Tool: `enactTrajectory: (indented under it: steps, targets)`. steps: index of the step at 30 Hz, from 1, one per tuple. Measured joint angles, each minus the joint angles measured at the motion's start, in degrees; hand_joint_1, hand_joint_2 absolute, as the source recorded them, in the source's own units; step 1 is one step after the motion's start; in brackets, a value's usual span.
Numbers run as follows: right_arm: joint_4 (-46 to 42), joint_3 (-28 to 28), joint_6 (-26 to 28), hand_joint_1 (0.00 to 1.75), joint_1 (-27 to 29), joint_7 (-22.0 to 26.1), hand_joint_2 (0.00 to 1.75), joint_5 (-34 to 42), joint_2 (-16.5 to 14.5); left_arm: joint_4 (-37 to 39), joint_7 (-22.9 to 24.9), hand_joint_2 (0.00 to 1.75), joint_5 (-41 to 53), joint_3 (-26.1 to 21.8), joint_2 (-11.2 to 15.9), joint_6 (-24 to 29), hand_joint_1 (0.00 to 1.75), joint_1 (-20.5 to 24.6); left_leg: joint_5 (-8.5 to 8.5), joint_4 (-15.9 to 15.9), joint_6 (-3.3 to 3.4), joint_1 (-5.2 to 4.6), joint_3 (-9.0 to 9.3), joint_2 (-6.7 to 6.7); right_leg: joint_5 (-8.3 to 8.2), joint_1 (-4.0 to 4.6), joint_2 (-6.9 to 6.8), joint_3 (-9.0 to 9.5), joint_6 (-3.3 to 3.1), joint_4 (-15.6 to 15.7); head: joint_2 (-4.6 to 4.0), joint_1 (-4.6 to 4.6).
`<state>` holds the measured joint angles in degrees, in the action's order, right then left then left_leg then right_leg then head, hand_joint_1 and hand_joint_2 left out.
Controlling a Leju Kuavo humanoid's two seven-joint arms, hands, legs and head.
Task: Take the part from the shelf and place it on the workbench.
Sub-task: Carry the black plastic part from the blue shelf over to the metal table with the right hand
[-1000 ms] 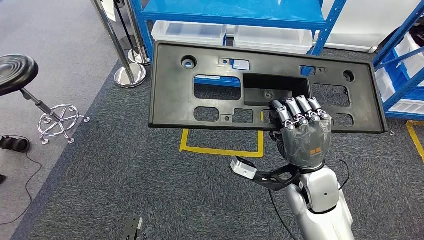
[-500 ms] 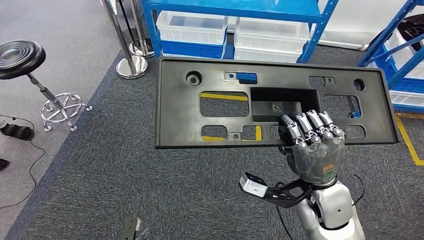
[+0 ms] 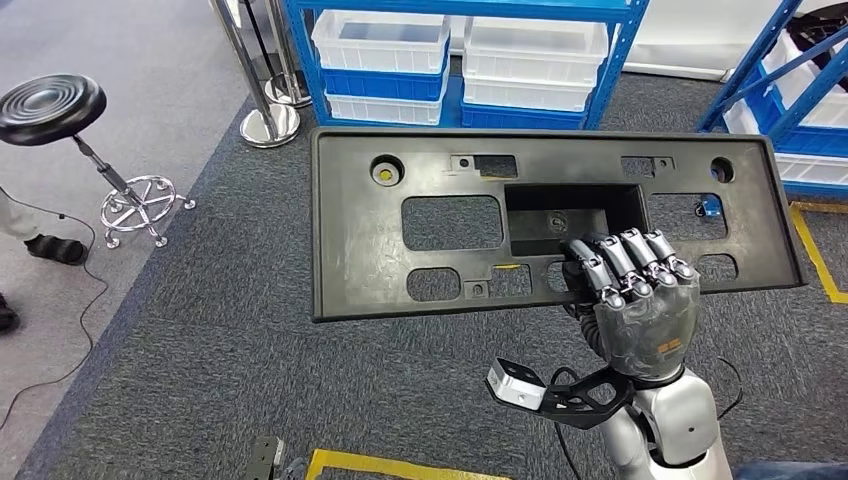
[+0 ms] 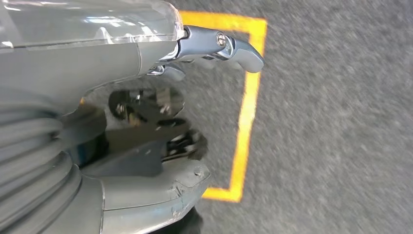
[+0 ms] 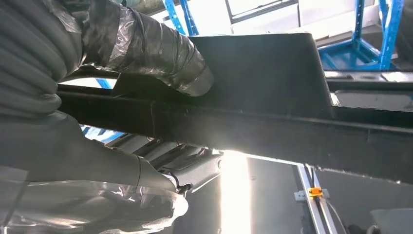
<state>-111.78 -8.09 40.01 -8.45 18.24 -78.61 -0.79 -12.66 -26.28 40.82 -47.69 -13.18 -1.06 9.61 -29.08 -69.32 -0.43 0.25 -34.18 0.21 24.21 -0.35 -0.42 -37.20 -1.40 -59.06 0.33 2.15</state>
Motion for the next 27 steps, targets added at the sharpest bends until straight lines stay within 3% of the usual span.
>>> enactTrajectory:
  steps: [2,3,4,6,7,8,10,11,12,13,15,17,18,21,23,25,27]
  targets:
    - [-0.3,1.1,0.0,1.75,0.3,1.6,1.75,0.9,-0.6,0.0,0.1,1.75,0.4,0.1,0.2,0.2,0.00,0.2,-1.02,8.6,0.92,-0.38,6.20,-0.04,-1.08,0.15,-0.01,-0.89,0.37,-0.2,0.00,0.01]
    - [-0.4,1.6,0.0,1.75,0.3,2.6,1.75,1.5,-1.0,0.0,0.1,1.75,0.5,0.2,0.2,0.2,0.00,0.4,-1.96,11.5,1.30,-0.60,8.00,-0.06,-1.59,0.14,-0.07,-1.04,0.67,-0.1,0.00,0.02]
    - [-0.4,2.1,0.0,1.75,0.4,3.5,1.75,2.0,-1.3,0.0,0.1,1.75,0.7,0.3,0.2,0.2,0.00,0.5,-2.39,13.3,1.60,-0.75,8.74,-0.06,-2.13,0.11,-0.13,-1.11,1.06,0.1,0.00,0.02]
    - [-0.5,3.1,0.0,1.75,0.7,4.9,1.75,2.9,-1.8,0.0,0.1,1.75,0.8,0.5,0.1,0.3,0.00,0.4,-1.44,14.2,2.39,-0.49,8.30,0.06,-2.47,0.07,-0.15,-1.37,1.80,0.4,0.00,0.04]
    - [-0.5,3.6,0.0,1.75,1.0,5.0,1.75,3.3,-1.9,0.0,0.0,1.75,0.8,0.7,0.1,0.3,0.00,0.4,-0.70,14.6,2.91,-0.32,7.94,0.17,-1.32,0.05,-0.04,-1.76,2.09,-0.4,0.00,0.07]
    - [-0.5,3.9,0.0,1.75,1.2,4.9,1.75,3.7,-2.0,0.0,0.0,1.75,0.7,0.8,0.0,0.4,0.00,0.3,0.08,14.8,3.28,-0.14,7.47,0.28,0.91,0.01,0.09,-2.47,2.32,-2.2,0.00,0.11]
    - [-0.3,4.3,0.0,1.75,1.6,4.3,1.75,4.4,-2.0,0.0,-0.1,1.75,0.7,1.1,-0.1,0.5,0.00,0.3,1.29,14.8,3.63,-0.20,6.17,0.41,6.34,-0.24,0.30,-4.51,2.77,-8.9,0.00,0.15]
    - [-0.1,4.5,0.0,1.75,1.8,4.2,1.75,4.6,-2.0,0.0,-0.1,1.75,0.7,1.3,-0.1,0.5,0.00,0.3,1.79,14.6,3.55,-0.20,5.45,0.45,7.76,-0.37,0.32,-5.35,3.02,-12.4,0.00,0.16]
    - [0.0,4.6,0.0,1.75,1.9,4.1,1.75,4.7,-2.0,0.0,-0.1,1.75,0.7,1.4,-0.1,0.6,0.00,0.2,2.18,14.4,3.43,-0.18,4.72,0.49,7.84,-0.52,0.32,-5.51,3.25,-14.5,0.00,0.15]
    - [0.2,4.7,0.0,1.75,2.1,4.0,1.75,4.9,-2.0,0.0,-0.1,1.75,0.6,1.5,-0.1,0.6,0.00,0.1,2.45,14.0,3.29,-0.13,4.04,0.52,6.94,-0.71,0.31,-4.61,3.45,-14.6,0.00,0.15]
    - [0.4,4.8,0.0,1.75,2.4,4.1,1.75,6.1,-1.9,0.0,-0.1,1.75,0.6,1.7,-0.2,0.6,0.00,0.0,2.66,13.1,2.92,0.01,2.91,0.54,4.63,-1.13,0.22,0.43,3.74,-8.3,0.00,0.15]
    - [0.7,4.8,0.0,1.75,2.9,3.0,1.75,7.3,-1.2,0.0,-0.2,1.75,0.7,1.9,-0.2,0.6,0.00,0.1,2.67,12.0,2.40,-0.06,2.01,0.44,4.12,-1.08,0.26,5.01,3.54,-1.6,0.00,0.12]
    - [0.9,4.8,0.0,1.75,3.3,1.9,1.75,7.3,-0.4,0.0,-0.2,1.75,0.8,2.0,-0.2,0.6,0.00,0.1,2.69,11.6,2.11,-0.12,1.70,0.37,4.42,-0.97,0.31,5.88,3.25,0.0,0.00,0.10]
    - [1.1,4.3,0.0,1.75,4.4,-0.3,1.75,5.5,2.5,0.0,-0.3,1.75,1.1,2.3,-0.2,0.5,0.00,0.1,2.69,11.0,1.12,-0.12,1.06,0.22,4.19,-0.92,0.41,5.50,1.98,0.3,0.00,0.07]
    - [1.2,3.8,0.0,1.75,4.7,-0.3,1.75,5.3,3.8,0.0,-0.4,1.75,1.2,2.5,-0.2,0.6,0.00,0.3,0.33,8.0,0.51,0.03,-0.36,0.15,3.60,-1.11,0.39,5.06,1.06,0.6,0.00,0.03]
    - [1.2,3.5,0.0,1.75,4.7,0.2,1.75,5.3,4.4,0.0,-0.5,1.75,1.3,2.7,-0.2,0.6,0.00,0.5,-3.86,0.9,0.10,0.19,-3.22,0.14,3.20,-0.97,0.37,4.48,0.55,0.6,0.00,-0.01]
    - [1.2,3.1,0.0,1.75,4.7,0.6,1.75,5.3,5.1,0.0,-0.5,1.75,1.3,2.8,-0.2,0.6,0.00,0.6,-5.92,-4.9,-0.06,0.28,-5.33,0.15,2.94,-0.77,0.36,3.94,0.43,0.4,0.00,-0.01]
